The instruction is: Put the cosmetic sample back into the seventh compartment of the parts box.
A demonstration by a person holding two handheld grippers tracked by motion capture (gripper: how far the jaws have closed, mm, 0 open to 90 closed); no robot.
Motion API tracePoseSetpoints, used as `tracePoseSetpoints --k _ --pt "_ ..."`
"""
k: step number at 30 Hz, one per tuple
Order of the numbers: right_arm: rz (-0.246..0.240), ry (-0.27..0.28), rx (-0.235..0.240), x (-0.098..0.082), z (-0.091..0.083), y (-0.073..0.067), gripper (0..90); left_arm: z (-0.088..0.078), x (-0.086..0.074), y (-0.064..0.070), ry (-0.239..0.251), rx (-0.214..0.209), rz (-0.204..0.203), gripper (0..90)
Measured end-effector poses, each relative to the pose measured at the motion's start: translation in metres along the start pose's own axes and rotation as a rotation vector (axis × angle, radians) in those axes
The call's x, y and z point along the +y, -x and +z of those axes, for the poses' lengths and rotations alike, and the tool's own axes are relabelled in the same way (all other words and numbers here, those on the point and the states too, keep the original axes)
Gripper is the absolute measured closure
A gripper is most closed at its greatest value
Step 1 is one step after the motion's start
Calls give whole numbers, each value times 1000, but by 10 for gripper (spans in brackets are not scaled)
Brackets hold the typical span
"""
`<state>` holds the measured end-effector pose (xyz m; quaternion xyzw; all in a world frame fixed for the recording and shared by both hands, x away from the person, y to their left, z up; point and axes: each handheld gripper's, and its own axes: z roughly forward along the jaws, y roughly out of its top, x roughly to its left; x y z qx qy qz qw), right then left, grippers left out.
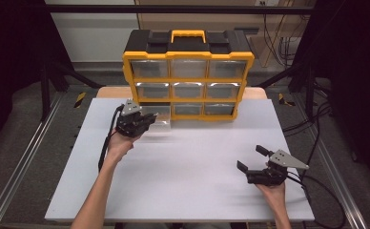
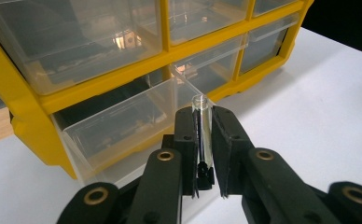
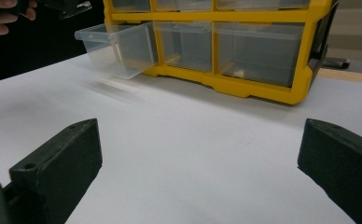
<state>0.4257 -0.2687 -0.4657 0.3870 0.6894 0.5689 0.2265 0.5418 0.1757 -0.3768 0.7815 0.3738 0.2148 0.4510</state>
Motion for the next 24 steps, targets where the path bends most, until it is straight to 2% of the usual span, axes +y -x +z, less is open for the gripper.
tracePoseSetpoints --k 9,17,24 --pt "-1 -1 1 0 0 0 5 4 3 -7 -5 10 -7 802" --pt "0 -1 0 0 0 0 5 9 6 -9 -18 21 6 802" --pt "-7 -1 -1 0 0 1 5 13 6 -15 -25 30 -6 802"
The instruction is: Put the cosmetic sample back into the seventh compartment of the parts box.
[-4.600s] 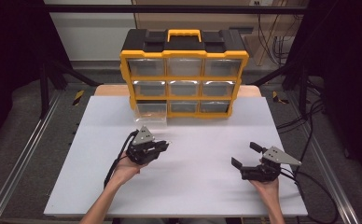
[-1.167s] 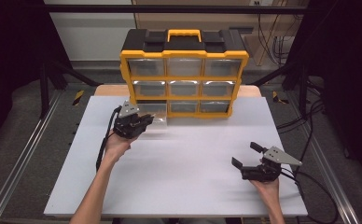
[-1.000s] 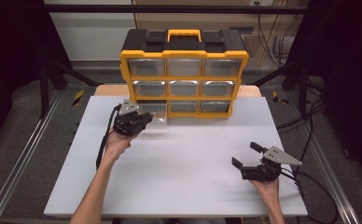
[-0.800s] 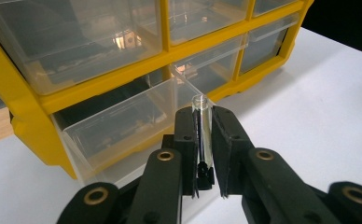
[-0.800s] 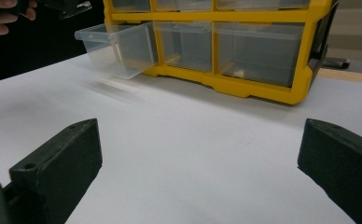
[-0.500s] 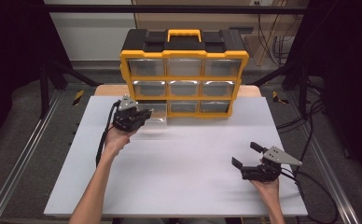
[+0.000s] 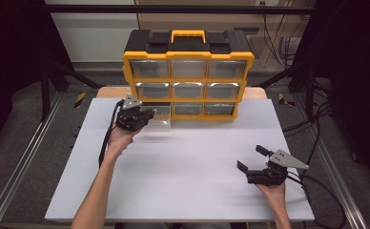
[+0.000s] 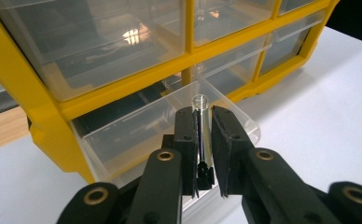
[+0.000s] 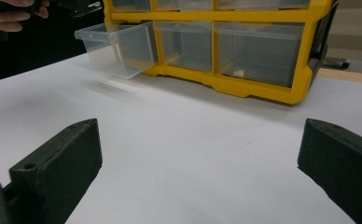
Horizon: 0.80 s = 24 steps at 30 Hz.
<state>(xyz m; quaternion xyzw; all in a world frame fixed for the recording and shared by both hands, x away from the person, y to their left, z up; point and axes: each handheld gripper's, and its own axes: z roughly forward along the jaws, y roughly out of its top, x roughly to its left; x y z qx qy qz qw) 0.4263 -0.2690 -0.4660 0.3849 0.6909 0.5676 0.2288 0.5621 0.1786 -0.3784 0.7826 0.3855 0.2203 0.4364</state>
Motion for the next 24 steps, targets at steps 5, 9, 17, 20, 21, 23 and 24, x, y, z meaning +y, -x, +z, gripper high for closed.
tracePoseSetpoints --k 5,9,17,20,21,23,24 --pt "-1 0 0 0 0 0 5 3 0 -4 -8 10 -7 802" --pt "-2 -1 -1 0 0 0 5 5 2 -6 -12 19 -7 802" --pt "0 -2 -1 0 0 0 5 11 3 -10 -13 18 1 802" --pt "-2 -1 -2 0 0 0 5 14 2 -10 -16 19 2 802" --pt "-2 -1 -2 0 0 0 5 15 2 -11 -16 19 3 802" --pt "-3 -1 -2 0 0 0 5 17 2 -12 -21 21 1 802" --pt "-3 -1 -2 0 0 0 5 17 2 -12 -22 22 0 802"
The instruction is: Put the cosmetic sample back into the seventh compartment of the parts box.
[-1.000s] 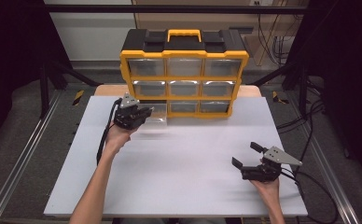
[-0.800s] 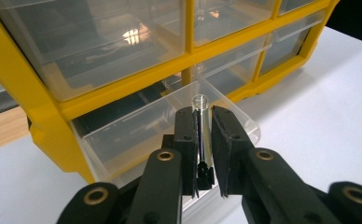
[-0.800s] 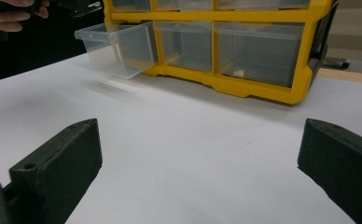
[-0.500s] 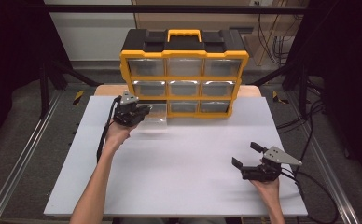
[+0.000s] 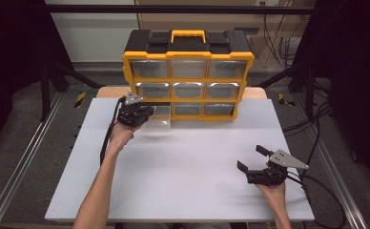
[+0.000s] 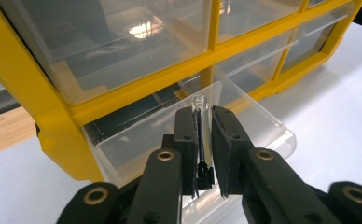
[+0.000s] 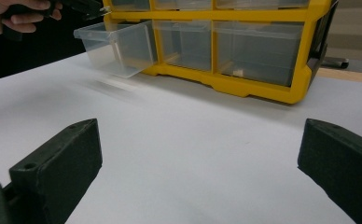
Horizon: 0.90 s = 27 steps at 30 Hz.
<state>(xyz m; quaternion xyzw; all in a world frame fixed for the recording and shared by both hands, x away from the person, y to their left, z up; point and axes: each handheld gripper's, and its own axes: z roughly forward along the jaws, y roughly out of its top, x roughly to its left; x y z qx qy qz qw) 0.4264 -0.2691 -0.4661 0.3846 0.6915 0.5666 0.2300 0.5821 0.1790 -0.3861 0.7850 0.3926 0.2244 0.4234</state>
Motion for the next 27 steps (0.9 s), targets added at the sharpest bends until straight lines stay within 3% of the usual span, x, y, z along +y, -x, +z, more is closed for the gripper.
tracePoseSetpoints --k 27 --pt "2 -2 0 0 0 0 5 17 -11 -12 -49 24 -16 802"
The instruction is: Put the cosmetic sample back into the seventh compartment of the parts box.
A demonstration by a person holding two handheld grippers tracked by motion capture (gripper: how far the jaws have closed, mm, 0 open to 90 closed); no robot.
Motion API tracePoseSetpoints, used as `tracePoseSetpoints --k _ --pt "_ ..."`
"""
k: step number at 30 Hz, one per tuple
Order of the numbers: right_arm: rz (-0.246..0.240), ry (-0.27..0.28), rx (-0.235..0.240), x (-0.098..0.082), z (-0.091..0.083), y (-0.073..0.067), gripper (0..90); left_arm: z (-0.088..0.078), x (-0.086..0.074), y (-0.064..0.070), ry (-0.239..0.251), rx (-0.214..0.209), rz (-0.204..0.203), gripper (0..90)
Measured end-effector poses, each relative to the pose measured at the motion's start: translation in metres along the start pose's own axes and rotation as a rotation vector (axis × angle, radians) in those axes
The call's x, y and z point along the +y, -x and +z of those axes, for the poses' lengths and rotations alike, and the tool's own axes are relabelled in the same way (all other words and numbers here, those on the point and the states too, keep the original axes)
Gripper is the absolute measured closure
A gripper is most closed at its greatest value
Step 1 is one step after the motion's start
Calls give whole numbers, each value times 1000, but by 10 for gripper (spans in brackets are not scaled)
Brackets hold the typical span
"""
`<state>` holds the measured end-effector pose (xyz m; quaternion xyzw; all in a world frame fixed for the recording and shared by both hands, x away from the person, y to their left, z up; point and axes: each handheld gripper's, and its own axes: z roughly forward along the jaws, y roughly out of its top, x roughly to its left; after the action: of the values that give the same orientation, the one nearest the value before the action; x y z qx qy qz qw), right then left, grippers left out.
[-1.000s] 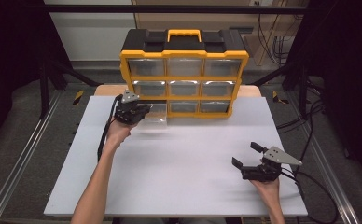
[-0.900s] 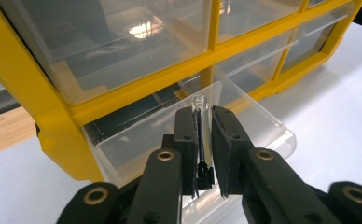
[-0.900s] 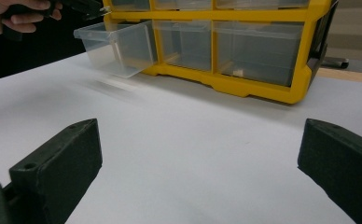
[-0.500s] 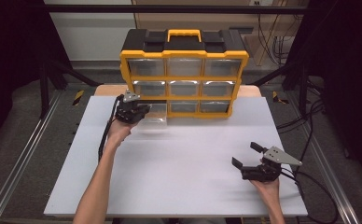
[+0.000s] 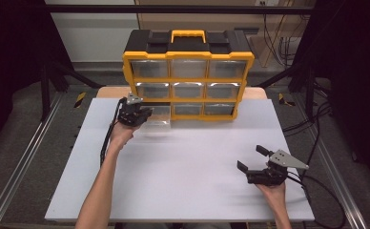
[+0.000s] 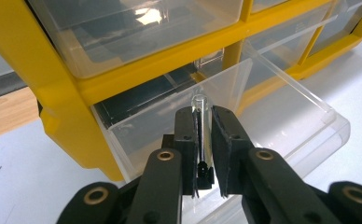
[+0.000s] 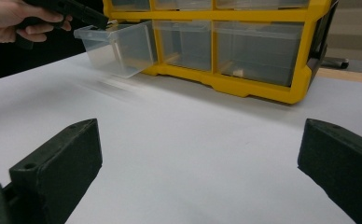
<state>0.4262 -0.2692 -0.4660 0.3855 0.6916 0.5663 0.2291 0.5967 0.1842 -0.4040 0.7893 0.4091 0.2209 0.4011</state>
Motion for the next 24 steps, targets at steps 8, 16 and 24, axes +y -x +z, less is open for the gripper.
tracePoseSetpoints --k 8,16,24 --pt "1 0 1 0 0 0 5 5 -2 3 -29 10 22 802" --pt "0 2 1 0 0 0 5 9 -3 4 -50 16 30 802" --pt "0 1 1 0 0 0 5 11 -3 5 -64 27 36 801"
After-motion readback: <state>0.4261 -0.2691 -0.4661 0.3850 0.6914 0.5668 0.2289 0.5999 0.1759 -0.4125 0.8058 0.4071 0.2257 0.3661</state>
